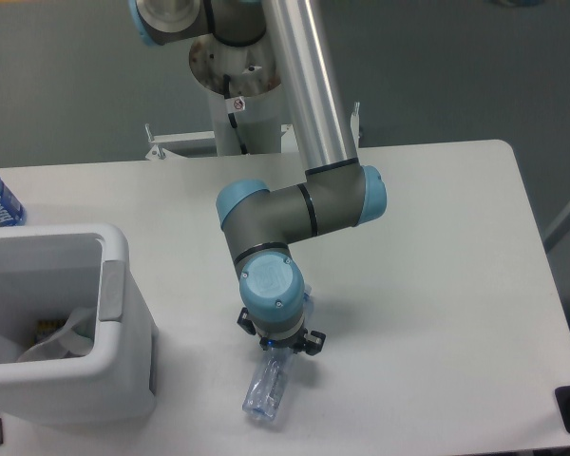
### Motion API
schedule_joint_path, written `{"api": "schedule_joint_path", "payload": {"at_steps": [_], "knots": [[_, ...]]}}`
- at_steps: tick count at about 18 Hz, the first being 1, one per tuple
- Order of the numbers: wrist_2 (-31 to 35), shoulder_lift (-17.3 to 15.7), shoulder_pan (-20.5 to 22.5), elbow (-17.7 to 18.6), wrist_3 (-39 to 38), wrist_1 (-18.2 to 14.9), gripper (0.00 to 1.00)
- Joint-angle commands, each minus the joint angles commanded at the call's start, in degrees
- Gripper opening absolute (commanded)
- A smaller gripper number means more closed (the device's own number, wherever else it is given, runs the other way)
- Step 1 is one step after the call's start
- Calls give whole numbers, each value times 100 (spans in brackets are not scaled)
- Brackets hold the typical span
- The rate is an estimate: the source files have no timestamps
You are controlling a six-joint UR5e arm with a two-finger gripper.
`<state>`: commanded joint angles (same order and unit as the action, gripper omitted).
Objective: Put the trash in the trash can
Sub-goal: 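Close the gripper on the bottle's cap end, then lift the bottle and carry it over the white trash bin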
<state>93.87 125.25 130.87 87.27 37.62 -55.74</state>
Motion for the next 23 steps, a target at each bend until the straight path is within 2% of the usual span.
{"api": "schedule_joint_path", "payload": {"at_steps": [4, 5, 8, 11, 14, 18, 20, 23], "knots": [[-210, -228, 227, 36, 0, 580, 51], [-489, -316, 316, 18, -26, 721, 51], [-1465, -711, 684, -26, -316, 836, 51], [-2063, -1080, 905, -122, -535, 1099, 51], [-2636, -1231, 1019, -551, -1324, 1381, 51], [-2890, -1275, 932, -1159, -2090, 1715, 51], [-2979, -1397, 766, -1212, -2267, 1846, 51], [-2980, -1538, 326, -1195, -2477, 1856, 51]]}}
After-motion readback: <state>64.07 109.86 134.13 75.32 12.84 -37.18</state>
